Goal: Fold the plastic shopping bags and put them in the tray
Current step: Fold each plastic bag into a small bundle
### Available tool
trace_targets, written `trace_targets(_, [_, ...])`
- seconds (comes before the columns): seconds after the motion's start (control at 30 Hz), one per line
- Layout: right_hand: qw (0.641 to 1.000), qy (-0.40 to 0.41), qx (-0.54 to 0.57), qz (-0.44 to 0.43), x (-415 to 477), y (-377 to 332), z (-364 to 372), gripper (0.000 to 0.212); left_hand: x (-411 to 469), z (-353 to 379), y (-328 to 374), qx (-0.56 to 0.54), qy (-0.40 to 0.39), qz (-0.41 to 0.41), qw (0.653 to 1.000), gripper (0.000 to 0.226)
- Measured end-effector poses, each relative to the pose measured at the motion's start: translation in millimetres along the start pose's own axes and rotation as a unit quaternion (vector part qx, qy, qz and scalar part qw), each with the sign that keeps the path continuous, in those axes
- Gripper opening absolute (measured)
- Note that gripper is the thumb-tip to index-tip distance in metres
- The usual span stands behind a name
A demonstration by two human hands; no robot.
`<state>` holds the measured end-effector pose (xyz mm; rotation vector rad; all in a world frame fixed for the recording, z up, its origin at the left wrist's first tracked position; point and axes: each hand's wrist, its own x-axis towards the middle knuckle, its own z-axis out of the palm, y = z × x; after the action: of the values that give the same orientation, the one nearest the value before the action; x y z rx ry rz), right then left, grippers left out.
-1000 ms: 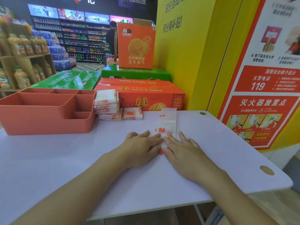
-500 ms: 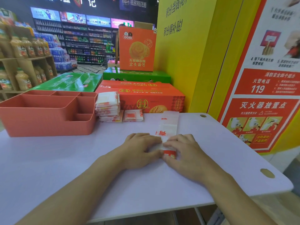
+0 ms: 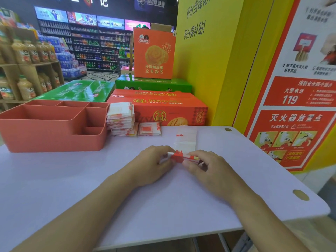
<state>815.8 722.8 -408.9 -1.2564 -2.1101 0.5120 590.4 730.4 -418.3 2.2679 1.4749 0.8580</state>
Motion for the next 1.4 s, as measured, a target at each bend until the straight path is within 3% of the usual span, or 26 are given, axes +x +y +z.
trace_targets(0.13, [1.0,0.006,0.008,0.022,1.6,4.1,1.1,0.015,-1.4,-1.3,2.6,-0.02,0.024,-0.028,0.999,0.008])
trace_targets(0.27, [0.999,0.023,0.003,0.029,4.3,10.0,1.1,0.003,-0.5,-0.6,3.4,-0.03,0.029,-0.042,0.998,0.013])
trace_targets(0.47, [0.998,0.038,0.014,0.047,5.5,11.5,2.1,0.009,-0.9,-0.1,6.0,-0.004,0.018,-0.051,0.999,0.02])
trace_targets(0.6, [0.997,0.032,0.029,0.06,6.1,12.0,1.0,0.005,-0.8,0.5,9.1,-0.013,0.023,-0.072,0.997,0.012])
trace_targets(0.73, [0.997,0.03,0.027,0.069,7.8,9.7,3.0,0.016,0.8,2.6,12.5,0.001,0.05,-0.078,0.996,0.01])
trace_targets(0.9, [0.996,0.029,-0.013,0.088,10.8,8.9,6.4,0.035,6.1,8.6,9.1,0.084,0.059,-0.107,0.989,0.016])
trace_targets(1.03, [0.994,0.027,-0.056,0.09,11.5,10.8,9.8,0.062,6.9,13.6,8.6,0.117,0.056,-0.108,0.986,0.039])
trace_targets(1.2, [0.992,-0.009,-0.124,0.02,11.9,8.2,7.7,0.054,7.2,14.8,9.3,0.199,0.003,-0.033,0.979,0.038])
trace_targets(1.4, [0.969,-0.086,-0.23,0.016,10.5,5.5,10.8,0.044,4.8,15.9,12.3,0.198,-0.033,-0.042,0.979,0.041])
